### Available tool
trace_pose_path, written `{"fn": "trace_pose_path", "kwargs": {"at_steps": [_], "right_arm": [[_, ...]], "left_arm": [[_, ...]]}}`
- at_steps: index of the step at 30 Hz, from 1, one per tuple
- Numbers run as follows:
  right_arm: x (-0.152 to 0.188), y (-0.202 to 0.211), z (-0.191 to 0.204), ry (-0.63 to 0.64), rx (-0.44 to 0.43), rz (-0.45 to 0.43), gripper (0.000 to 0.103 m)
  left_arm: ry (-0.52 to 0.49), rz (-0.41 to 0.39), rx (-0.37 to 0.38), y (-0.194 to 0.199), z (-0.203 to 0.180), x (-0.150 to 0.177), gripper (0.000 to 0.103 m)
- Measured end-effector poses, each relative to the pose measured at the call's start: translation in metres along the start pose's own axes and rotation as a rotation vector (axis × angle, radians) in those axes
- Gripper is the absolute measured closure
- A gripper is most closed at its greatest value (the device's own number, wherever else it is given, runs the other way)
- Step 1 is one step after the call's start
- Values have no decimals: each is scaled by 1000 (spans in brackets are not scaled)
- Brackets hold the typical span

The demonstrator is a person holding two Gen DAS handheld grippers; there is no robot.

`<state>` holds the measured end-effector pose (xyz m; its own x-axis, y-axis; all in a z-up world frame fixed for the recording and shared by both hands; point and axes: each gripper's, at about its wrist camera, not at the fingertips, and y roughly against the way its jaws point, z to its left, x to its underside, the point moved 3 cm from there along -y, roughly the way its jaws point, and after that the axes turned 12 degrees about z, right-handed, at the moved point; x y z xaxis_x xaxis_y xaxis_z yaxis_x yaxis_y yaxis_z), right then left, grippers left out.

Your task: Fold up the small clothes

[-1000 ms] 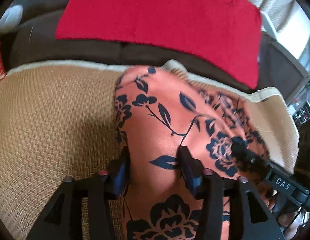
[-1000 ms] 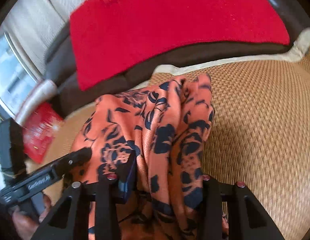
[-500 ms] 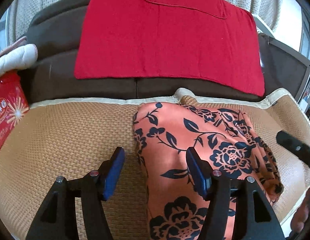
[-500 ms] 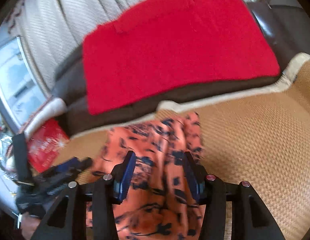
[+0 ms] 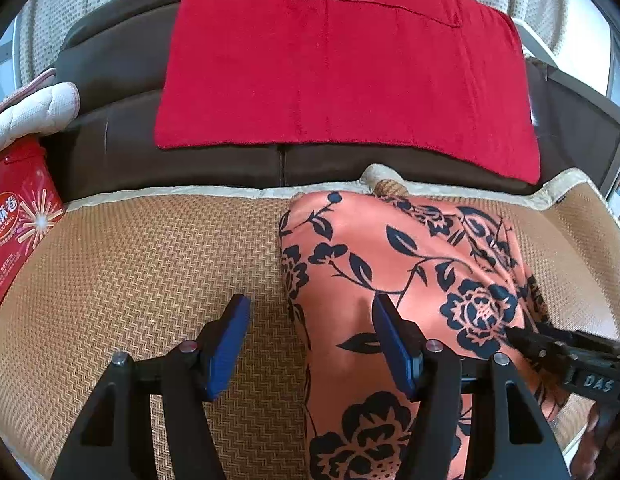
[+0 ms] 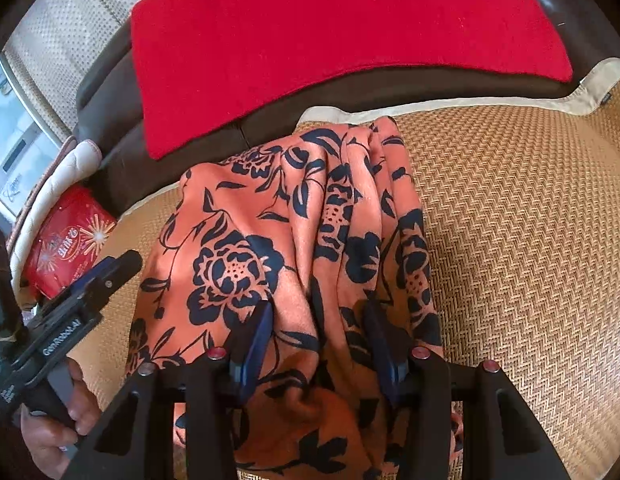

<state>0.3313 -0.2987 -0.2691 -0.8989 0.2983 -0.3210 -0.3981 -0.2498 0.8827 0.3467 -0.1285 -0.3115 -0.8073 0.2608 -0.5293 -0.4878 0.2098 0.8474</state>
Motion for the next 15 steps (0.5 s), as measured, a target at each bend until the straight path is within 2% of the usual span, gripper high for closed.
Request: {"fn": "trace_pose_path", "kwargs": {"at_steps": [3,6,8,10,12,15], "right_arm": [[-1,9,-2,-25,-24,-19,53],[6,43,-3,12,-8,-175,53],[5,50,3,39,-19,-208,53],[6,35,5,40,-23,-145,53],[11,3,3,25,28,-16,53],[12,2,8,43,44,-12,51]], "left_arm": [[-8,9,-9,-6,0,-1,38],[-10,16,-13,-8,-1,-1,38],[-17,24,-21,-10,-2,0,38],[-27,35,-37,-15,-5,0,37],[-32,47,-60,-19,-6,1,27],[-27,63,-76,-22,-5,2,25]]}}
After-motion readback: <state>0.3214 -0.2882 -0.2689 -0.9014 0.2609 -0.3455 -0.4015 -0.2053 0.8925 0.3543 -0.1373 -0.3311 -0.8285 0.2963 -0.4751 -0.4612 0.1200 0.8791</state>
